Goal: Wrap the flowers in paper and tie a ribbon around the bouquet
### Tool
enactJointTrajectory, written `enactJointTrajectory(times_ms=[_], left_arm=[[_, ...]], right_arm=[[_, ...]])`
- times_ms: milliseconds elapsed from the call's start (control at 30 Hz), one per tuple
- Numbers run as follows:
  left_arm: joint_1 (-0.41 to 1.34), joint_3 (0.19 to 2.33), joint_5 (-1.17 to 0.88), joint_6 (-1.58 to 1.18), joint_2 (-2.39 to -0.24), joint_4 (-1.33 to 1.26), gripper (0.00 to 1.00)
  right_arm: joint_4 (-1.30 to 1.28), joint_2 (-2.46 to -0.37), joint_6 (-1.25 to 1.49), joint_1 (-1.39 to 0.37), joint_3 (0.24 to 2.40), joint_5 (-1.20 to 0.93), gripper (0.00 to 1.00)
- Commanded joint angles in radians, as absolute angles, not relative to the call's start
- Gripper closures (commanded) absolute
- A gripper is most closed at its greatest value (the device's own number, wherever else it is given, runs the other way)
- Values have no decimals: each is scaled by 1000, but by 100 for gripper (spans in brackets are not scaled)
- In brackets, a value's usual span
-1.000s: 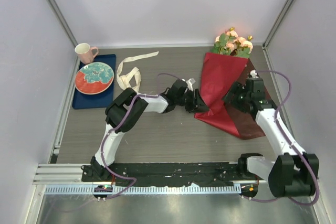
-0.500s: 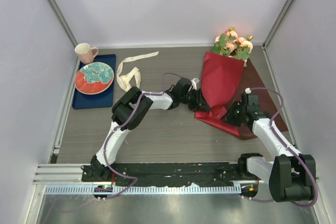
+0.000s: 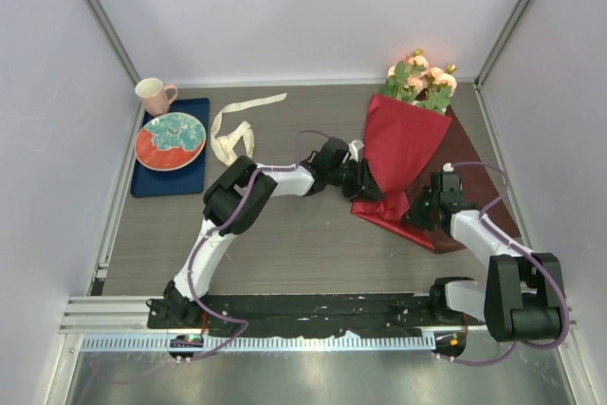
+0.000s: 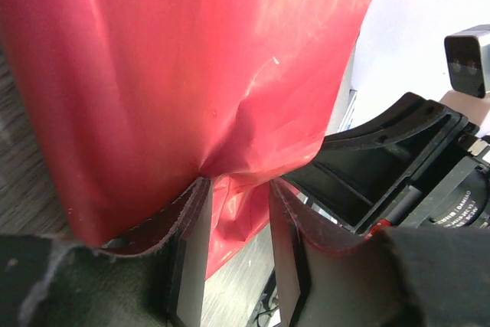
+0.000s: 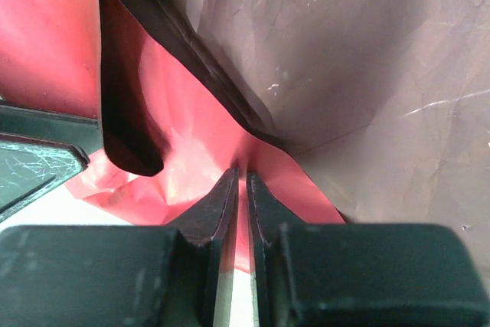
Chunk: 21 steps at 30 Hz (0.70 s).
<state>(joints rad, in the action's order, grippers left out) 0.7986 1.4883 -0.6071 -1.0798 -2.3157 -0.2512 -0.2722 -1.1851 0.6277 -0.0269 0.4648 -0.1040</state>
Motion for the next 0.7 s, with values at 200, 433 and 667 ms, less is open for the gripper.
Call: enactJointTrajectory(times_ms=[200, 433, 667], left_arm=[[807, 1637, -666, -1063, -2388, -233, 73], [811, 1605, -686, -1114, -2434, -313, 70], [811, 1612, -675, -1100, -2441, -275, 70]], right_arm=[[-353, -1099, 618, -31, 601, 20, 80], [-301, -1116, 555, -29, 721, 43, 58], [-274, -1426, 543, -26, 967, 95, 92]])
